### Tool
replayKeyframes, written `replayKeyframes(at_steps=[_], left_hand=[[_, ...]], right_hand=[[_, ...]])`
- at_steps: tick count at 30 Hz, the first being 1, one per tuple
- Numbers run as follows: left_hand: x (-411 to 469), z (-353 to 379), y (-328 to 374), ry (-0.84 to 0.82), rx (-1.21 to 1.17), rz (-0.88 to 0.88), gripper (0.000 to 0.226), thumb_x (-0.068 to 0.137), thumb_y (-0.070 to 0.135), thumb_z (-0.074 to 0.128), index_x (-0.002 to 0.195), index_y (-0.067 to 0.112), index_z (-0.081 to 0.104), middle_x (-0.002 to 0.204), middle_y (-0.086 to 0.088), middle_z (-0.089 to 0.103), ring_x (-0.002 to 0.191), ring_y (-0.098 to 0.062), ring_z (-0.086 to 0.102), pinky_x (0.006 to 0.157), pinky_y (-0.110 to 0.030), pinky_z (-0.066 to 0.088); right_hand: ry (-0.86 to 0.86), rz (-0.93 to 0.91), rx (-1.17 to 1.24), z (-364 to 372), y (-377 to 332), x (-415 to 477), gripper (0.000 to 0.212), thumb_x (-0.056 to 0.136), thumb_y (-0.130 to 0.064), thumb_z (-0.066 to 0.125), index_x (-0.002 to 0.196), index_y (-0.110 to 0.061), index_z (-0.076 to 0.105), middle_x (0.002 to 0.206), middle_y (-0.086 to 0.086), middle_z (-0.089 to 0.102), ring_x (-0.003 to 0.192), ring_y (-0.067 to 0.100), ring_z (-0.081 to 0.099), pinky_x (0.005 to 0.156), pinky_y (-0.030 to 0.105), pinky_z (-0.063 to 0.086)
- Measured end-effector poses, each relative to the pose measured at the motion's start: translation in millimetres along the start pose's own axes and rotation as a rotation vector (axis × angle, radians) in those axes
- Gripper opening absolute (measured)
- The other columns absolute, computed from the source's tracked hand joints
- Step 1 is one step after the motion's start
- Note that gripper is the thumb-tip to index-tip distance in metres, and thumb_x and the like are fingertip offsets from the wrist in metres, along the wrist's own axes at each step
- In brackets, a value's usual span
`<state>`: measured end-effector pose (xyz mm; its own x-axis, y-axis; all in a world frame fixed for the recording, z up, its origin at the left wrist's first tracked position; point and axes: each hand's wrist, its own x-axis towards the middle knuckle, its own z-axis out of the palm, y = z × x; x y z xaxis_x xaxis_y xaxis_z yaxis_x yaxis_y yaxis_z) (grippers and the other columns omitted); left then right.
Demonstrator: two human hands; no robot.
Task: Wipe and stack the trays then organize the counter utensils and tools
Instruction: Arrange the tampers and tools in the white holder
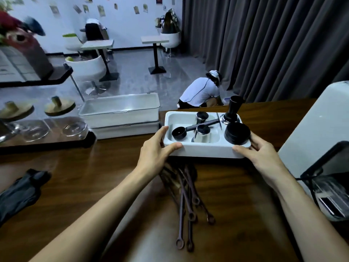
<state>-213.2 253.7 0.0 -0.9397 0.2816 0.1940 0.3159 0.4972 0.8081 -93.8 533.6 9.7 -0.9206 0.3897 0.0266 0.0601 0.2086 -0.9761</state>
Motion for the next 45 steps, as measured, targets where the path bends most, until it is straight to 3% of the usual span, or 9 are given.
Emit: replayKeyframes(at_steps=[4, 9, 14, 20, 26, 30, 37, 40, 45], left_hand=[[35, 25, 2, -0.018, 0.021, -0.026, 0.078, 0.082, 0.055, 0.077, 0.149, 0.026, 0.049, 0.141, 0.002, 0.062, 0.129, -0.019, 0.056, 0.108, -0.041, 0.045], [70, 33, -4, -0.028, 0.057, -0.054, 0.076, 0.085, 0.048, 0.077, 0.148, 0.02, 0.049, 0.137, 0.001, 0.063, 0.123, -0.018, 0.059, 0.104, -0.034, 0.045], [85, 38, -21, -0.013, 0.091, -0.093, 0.075, 0.087, 0.049, 0.075, 0.15, 0.019, 0.047, 0.142, 0.002, 0.06, 0.127, -0.017, 0.057, 0.104, -0.034, 0.044], [92, 44, -34, -0.011, 0.111, -0.12, 0.069, 0.089, 0.05, 0.072, 0.147, 0.021, 0.048, 0.132, 0.0, 0.066, 0.117, -0.023, 0.061, 0.097, -0.037, 0.046], [96, 45, -39, -0.01, 0.102, -0.118, 0.069, 0.092, 0.049, 0.069, 0.149, 0.019, 0.045, 0.137, 0.001, 0.063, 0.117, -0.021, 0.061, 0.099, -0.038, 0.045], [97, 48, -44, -0.03, 0.091, -0.125, 0.064, 0.092, 0.048, 0.068, 0.145, 0.02, 0.047, 0.119, 0.01, 0.06, 0.114, -0.023, 0.061, 0.098, -0.041, 0.047], [96, 51, -47, -0.041, 0.094, -0.116, 0.055, 0.098, 0.036, 0.065, 0.146, 0.017, 0.045, 0.102, 0.013, 0.059, 0.097, -0.016, 0.056, 0.081, -0.027, 0.037], [96, 51, -44, -0.052, 0.088, -0.1, 0.06, 0.1, 0.033, 0.062, 0.152, 0.013, 0.038, 0.113, 0.008, 0.055, 0.101, -0.013, 0.052, 0.08, -0.02, 0.033], [87, 42, -48, -0.117, 0.108, -0.106, 0.074, 0.101, 0.039, 0.06, 0.162, 0.028, 0.019, 0.102, -0.001, 0.068, 0.101, -0.027, 0.064, 0.083, -0.034, 0.044]], right_hand=[[0.0, -0.003, 0.035, -12, 13, 41, 0.068, 0.088, -0.012, 0.075, 0.147, -0.032, 0.048, 0.125, -0.031, 0.058, 0.108, -0.019, 0.056, 0.087, 0.008, 0.047], [-0.043, -0.003, 0.047, -5, 27, 86, 0.07, 0.088, -0.008, 0.074, 0.149, -0.027, 0.047, 0.133, -0.022, 0.061, 0.117, -0.008, 0.059, 0.102, 0.019, 0.048], [-0.086, -0.016, 0.033, 7, 38, 115, 0.07, 0.088, -0.008, 0.074, 0.15, -0.024, 0.046, 0.133, -0.02, 0.059, 0.114, -0.013, 0.057, 0.096, 0.011, 0.047], [-0.099, -0.024, 0.002, 14, 44, 136, 0.074, 0.086, -0.01, 0.077, 0.15, -0.024, 0.044, 0.141, -0.015, 0.056, 0.128, 0.001, 0.054, 0.11, 0.028, 0.044], [-0.108, -0.036, 0.038, 20, 44, 146, 0.074, 0.086, -0.005, 0.075, 0.151, -0.021, 0.042, 0.138, -0.016, 0.057, 0.12, -0.008, 0.056, 0.105, 0.019, 0.046], [-0.115, -0.043, 0.048, 20, 48, 147, 0.073, 0.087, -0.003, 0.073, 0.151, -0.021, 0.042, 0.133, -0.019, 0.058, 0.115, -0.013, 0.056, 0.098, 0.012, 0.047], [-0.123, -0.045, 0.057, 25, 56, 149, 0.074, 0.088, -0.002, 0.072, 0.152, -0.019, 0.041, 0.137, -0.017, 0.056, 0.118, -0.013, 0.054, 0.101, 0.013, 0.045], [-0.131, -0.048, 0.042, 25, 58, 151, 0.074, 0.088, -0.004, 0.072, 0.153, -0.021, 0.04, 0.143, -0.012, 0.055, 0.124, -0.007, 0.054, 0.108, 0.021, 0.043], [-0.113, -0.021, -0.043, 25, 62, 152, 0.08, 0.087, -0.019, 0.077, 0.155, -0.026, 0.035, 0.149, -0.011, 0.05, 0.136, 0.005, 0.047, 0.117, 0.037, 0.038]])
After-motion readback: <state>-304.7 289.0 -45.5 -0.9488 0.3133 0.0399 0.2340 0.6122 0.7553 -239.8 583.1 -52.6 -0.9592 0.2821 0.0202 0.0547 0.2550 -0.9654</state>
